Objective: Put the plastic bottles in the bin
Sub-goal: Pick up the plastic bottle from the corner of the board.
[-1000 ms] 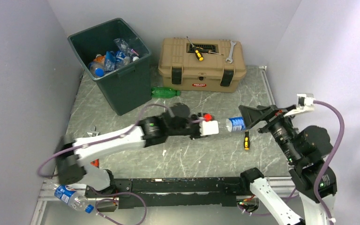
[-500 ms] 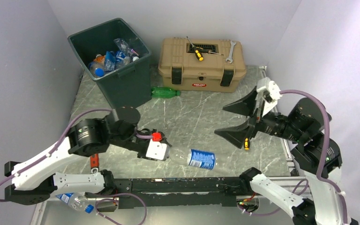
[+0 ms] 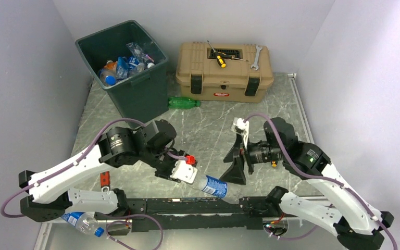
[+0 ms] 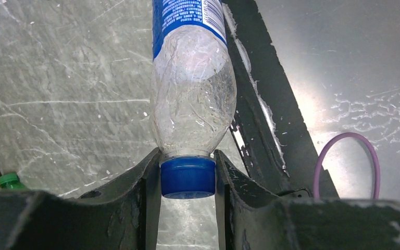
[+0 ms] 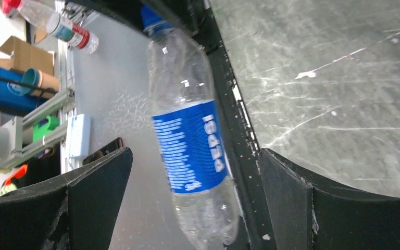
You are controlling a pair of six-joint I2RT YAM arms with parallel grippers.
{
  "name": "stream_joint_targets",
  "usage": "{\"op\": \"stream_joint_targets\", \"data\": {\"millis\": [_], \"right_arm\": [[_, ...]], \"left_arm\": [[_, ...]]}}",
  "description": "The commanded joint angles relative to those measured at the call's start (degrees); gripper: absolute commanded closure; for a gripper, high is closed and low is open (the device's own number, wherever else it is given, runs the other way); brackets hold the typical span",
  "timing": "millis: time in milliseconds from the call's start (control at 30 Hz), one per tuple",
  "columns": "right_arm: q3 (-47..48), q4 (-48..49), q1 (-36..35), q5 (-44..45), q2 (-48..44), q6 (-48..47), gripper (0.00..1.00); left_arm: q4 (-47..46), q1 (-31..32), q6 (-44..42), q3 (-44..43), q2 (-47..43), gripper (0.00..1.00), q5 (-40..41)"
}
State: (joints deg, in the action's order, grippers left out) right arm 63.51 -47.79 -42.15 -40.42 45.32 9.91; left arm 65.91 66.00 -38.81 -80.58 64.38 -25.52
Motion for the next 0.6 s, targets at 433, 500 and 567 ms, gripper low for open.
{"op": "stream_joint_targets", "data": {"millis": [433, 500, 567], "right_arm": [[-6.59, 11.79, -26.66, 33.50, 7.53, 1.70, 0.04], [-6.99, 12.62, -27.86, 36.50, 8.37, 1.25, 0.03], [-7.60, 13.78, -28.44, 39.89, 8.52, 1.33, 0.03]], "left_arm": [[-1.57, -7.81, -6.16, -3.63, 3.35, 1.00, -8.41], [-1.74, -7.82, -5.94, -3.50, 3.11, 1.00, -8.85], [-2.25, -7.85, -5.72, -2.94, 2.60, 1.00, -9.01]]}}
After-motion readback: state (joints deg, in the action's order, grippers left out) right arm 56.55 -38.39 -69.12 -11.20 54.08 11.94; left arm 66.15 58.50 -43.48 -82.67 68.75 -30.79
